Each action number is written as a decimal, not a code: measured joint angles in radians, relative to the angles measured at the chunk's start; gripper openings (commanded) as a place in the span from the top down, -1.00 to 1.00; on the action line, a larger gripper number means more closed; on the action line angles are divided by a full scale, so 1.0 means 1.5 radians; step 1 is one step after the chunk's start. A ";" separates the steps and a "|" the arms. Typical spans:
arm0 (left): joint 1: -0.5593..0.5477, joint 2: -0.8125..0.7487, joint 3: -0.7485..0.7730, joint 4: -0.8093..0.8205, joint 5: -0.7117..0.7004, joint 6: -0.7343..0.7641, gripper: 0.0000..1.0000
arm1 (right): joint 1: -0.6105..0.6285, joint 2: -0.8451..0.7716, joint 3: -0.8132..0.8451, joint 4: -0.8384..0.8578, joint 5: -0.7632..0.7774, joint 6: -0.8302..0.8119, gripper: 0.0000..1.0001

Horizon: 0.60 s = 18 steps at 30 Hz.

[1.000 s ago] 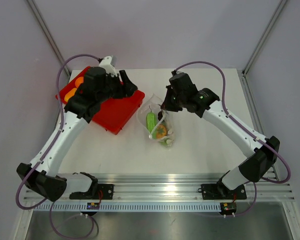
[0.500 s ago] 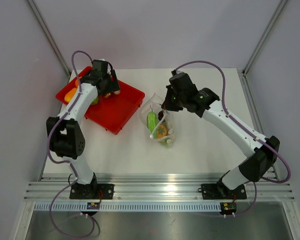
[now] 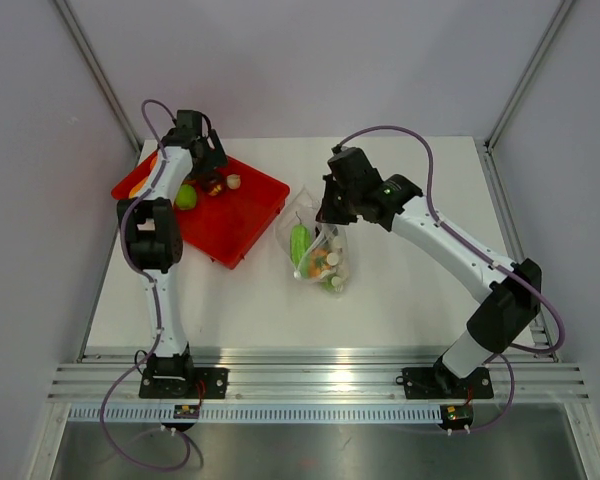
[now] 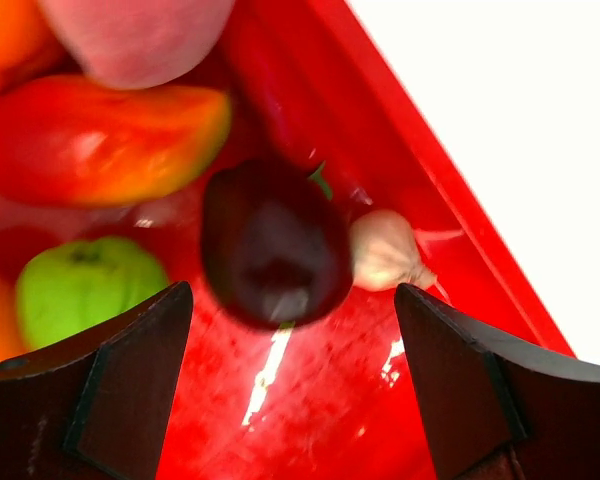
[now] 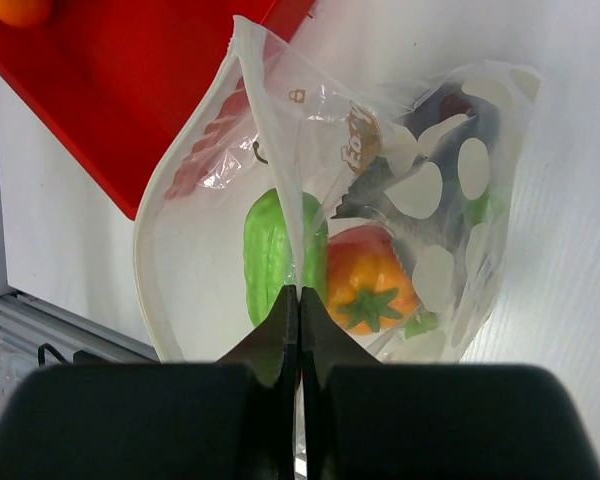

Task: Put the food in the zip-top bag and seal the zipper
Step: Pick up the fake vegetable from the bin.

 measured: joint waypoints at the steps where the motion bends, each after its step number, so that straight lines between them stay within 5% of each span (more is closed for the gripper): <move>1: 0.000 0.017 0.013 -0.003 0.005 -0.001 -0.67 | 0.000 0.003 0.000 0.000 -0.002 0.000 1.00; 18: -0.001 0.066 -0.002 0.019 0.010 -0.015 -0.70 | 0.000 0.017 0.008 0.000 -0.011 -0.002 1.00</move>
